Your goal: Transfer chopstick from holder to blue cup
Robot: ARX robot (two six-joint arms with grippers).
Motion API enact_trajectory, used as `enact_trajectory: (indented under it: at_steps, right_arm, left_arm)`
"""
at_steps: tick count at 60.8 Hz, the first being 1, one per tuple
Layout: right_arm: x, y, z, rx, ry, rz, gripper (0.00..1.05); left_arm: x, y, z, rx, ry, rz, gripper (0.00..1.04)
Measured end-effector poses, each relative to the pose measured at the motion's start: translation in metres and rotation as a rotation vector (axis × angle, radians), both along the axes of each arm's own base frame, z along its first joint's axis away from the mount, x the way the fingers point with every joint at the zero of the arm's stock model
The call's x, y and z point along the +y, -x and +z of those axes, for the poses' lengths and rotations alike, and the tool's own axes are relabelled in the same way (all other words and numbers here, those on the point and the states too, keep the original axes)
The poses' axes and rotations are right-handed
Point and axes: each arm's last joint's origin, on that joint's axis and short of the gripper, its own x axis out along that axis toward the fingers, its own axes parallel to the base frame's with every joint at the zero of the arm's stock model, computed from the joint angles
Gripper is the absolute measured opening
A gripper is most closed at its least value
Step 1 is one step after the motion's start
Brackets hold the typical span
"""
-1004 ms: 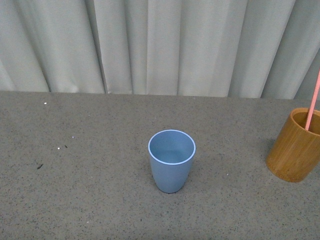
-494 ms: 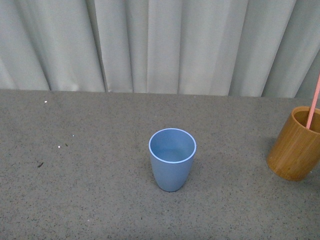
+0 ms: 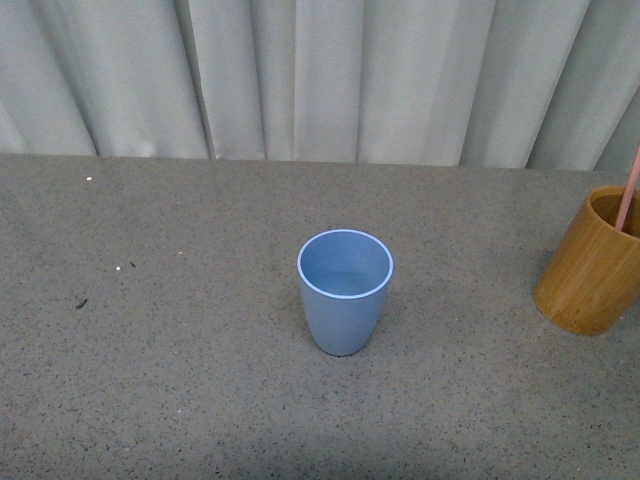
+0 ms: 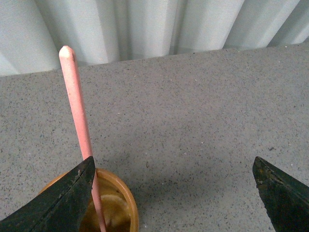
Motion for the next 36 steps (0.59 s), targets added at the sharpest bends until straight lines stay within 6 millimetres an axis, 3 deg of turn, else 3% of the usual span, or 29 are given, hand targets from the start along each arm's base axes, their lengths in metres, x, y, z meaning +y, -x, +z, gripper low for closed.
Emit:
enact_trajectory:
  at_steps: [26,36]
  right_arm:
    - [0.031,-0.038,0.005,-0.039,-0.024,0.084,0.95]
    - [0.032,-0.054,-0.006,-0.021,-0.024,0.072,0.95]
  left_arm:
    - [0.000,0.000,0.000,0.000,0.000,0.000,0.98]
    - [0.000,0.000,0.000,0.000,0.000,0.000,0.98]
